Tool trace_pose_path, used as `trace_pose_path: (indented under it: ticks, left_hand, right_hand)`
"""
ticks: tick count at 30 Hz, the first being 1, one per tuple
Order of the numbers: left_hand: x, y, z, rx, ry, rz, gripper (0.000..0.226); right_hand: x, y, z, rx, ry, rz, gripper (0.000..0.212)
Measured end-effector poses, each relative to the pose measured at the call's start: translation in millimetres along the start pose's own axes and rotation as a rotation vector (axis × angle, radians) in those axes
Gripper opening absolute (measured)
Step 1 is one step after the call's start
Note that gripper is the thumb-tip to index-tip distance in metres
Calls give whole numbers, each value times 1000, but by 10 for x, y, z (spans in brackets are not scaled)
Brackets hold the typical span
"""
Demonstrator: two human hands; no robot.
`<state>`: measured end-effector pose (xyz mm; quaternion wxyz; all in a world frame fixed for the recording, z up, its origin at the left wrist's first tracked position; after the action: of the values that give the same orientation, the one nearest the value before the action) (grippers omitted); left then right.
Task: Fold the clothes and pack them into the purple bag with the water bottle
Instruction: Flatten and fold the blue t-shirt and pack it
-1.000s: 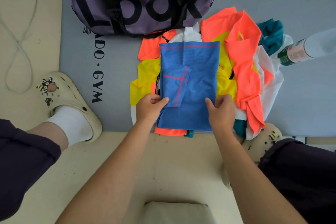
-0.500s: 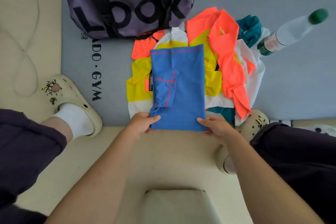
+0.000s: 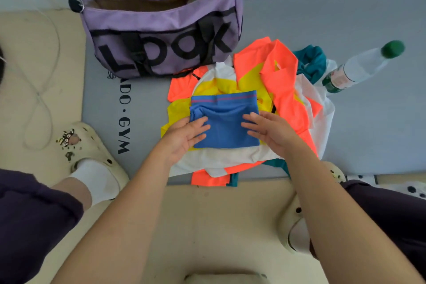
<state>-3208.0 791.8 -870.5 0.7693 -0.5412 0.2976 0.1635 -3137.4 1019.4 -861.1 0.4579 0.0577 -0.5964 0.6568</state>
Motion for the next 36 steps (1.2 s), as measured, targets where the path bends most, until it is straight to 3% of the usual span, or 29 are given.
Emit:
trace_pose_path:
  ticks: [2, 5, 10, 16, 21, 26, 31, 36]
  left_hand:
    - [-74, 142, -49, -25, 194, -10, 19]
    - [-178, 331, -165, -187, 387, -15, 5]
    - [-377, 618, -356, -401, 513, 107, 20]
    - [-371, 757, -317, -447, 644, 160, 17]
    - [-344, 428, -553, -708, 645, 196, 31]
    - [56, 357, -328, -472, 610, 60, 49]
    - [77, 413, -214, -505, 455, 36, 53]
    - [146, 436, -189, -417, 275, -13, 24]
  right_hand:
    - [103, 119, -6, -67, -159, -15, 25]
    - [271, 293, -61, -217, -349, -107, 14]
    - [510, 498, -181, -401, -518, -276, 23]
    - [546, 596, -223, -495, -754, -370, 17]
    - [522, 552, -215, -538, -763, -436, 18]
    - [504, 494, -195, -597, -739, -427, 16]
    - [438, 445, -181, -555, -652, -337, 32]
    - [420, 411, -167, -476, -648, -329, 24]
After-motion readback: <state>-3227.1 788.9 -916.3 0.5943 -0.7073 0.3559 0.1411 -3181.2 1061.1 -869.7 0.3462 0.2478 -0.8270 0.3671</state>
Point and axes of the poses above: each hand's wrist, its own y-axis towards the middle knuckle, its own z-axis out of the palm, x = y × z, the point moved 9 cm from there along y, towards the middle knuckle, and after that the axes turned 7 degrees about y, right-handed, at the moved point
